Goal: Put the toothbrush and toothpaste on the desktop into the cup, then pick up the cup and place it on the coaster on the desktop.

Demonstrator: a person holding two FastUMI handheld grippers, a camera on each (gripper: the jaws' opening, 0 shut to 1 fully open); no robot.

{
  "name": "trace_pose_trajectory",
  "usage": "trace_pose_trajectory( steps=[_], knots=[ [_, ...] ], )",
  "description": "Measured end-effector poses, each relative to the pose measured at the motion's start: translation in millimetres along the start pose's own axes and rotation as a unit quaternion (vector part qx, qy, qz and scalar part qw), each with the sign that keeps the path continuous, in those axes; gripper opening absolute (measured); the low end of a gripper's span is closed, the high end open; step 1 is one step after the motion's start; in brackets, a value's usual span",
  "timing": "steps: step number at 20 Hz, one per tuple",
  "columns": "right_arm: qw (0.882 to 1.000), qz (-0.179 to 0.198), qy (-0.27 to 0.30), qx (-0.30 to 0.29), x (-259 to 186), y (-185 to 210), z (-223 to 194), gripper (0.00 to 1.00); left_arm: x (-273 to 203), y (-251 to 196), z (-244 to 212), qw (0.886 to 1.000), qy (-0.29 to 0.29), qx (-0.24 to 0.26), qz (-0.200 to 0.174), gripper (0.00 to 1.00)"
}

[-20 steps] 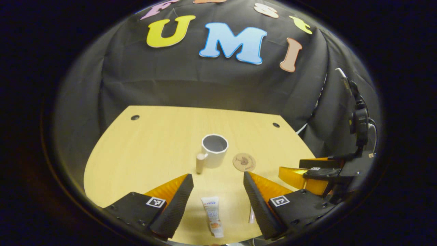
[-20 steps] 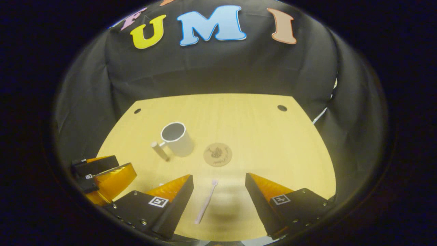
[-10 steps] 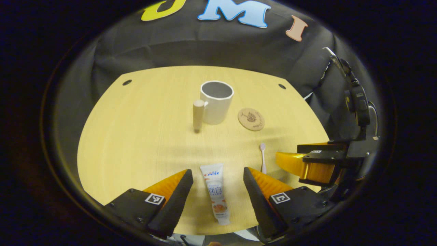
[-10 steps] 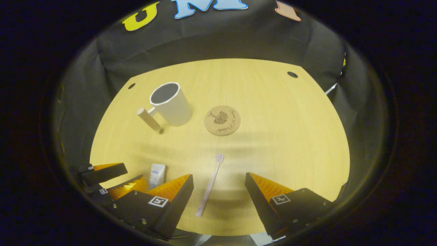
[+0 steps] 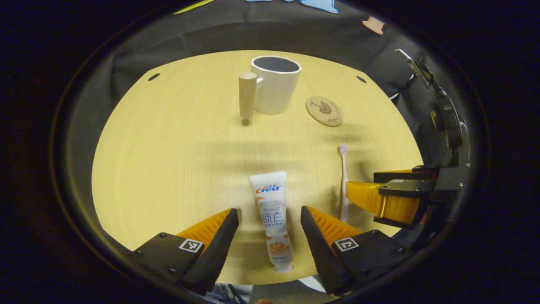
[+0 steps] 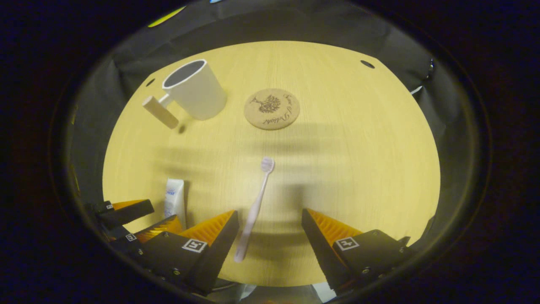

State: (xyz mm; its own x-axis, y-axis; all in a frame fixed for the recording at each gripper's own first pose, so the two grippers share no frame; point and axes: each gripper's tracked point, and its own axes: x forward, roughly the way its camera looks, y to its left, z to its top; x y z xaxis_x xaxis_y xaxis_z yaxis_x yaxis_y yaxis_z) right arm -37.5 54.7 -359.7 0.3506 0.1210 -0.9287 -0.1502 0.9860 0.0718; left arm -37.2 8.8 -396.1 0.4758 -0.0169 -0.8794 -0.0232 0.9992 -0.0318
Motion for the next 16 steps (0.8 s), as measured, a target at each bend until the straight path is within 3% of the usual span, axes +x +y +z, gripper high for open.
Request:
trace_pose_trajectory(
  steps=[5,10,15,16],
  knots=[
    [1.0,-0.01,0.015,-0.008,11,0,-7,0.95,9,7,-9,0.999,0.023,-0.002,0.023,0.95],
    [0.999,-0.021,0.023,-0.011,16,-4,-10,0.95,14,4,-19,0.999,0.047,-0.019,0.02,0.97],
    [0.998,-0.024,0.054,-0.008,16,0,-15,0.99,15,11,-20,0.997,0.064,0.002,0.042,0.94],
    [0.998,-0.026,0.059,-0.008,16,0,-14,0.94,17,11,-22,0.996,0.07,0.012,0.049,0.94]
  ],
)
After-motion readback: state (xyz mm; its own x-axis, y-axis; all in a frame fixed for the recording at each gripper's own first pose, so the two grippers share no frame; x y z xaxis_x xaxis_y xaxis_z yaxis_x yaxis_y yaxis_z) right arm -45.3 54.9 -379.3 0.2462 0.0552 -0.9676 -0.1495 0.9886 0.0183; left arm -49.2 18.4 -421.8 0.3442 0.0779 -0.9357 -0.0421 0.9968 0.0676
